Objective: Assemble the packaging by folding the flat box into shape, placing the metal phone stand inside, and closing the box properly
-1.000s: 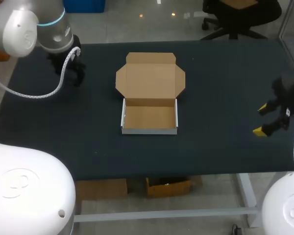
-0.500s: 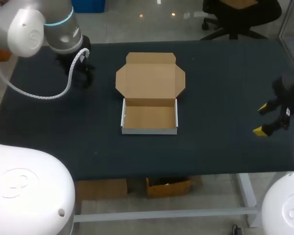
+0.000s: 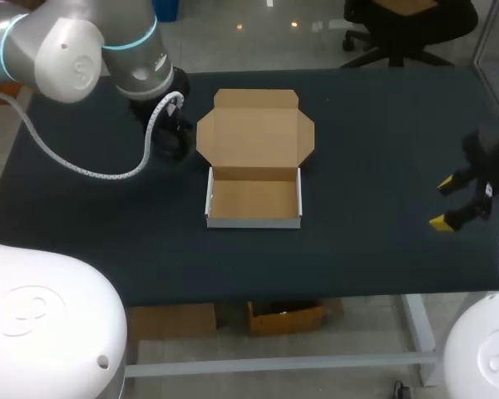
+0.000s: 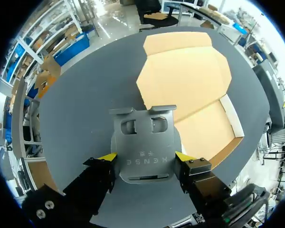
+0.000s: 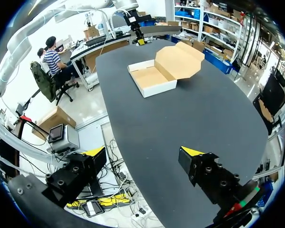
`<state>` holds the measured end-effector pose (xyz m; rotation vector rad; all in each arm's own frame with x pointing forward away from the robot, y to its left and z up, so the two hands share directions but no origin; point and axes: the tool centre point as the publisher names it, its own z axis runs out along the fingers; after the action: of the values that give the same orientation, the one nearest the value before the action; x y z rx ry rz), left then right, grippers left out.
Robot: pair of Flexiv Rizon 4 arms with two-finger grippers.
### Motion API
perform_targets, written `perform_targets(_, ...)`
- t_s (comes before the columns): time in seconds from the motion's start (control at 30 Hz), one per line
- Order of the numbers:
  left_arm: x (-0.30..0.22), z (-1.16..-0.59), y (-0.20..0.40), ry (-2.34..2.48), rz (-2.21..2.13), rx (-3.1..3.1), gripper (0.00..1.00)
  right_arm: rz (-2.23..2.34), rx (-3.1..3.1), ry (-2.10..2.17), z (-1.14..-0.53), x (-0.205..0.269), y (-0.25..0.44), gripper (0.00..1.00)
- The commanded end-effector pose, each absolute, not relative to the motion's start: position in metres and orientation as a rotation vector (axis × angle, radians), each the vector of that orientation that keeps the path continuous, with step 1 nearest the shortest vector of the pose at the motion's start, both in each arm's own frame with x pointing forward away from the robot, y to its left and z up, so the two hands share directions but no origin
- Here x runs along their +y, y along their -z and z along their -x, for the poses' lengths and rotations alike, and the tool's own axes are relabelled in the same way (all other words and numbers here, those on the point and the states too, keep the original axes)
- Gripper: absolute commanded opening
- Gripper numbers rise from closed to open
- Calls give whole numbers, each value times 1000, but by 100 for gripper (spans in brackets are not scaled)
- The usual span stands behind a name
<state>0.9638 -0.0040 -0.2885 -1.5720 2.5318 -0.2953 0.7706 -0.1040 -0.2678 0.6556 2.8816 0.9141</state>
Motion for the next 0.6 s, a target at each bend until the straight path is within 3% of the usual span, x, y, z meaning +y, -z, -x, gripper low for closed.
perform_targets(0.03,-24,-962,290,270,1559,2534,0,-653,2880,-920,-770,-105,267,100)
perform_targets(0.6,-83,-938,303,259,1491,2615,0,-653,2880,-920,-770,-105,267,100)
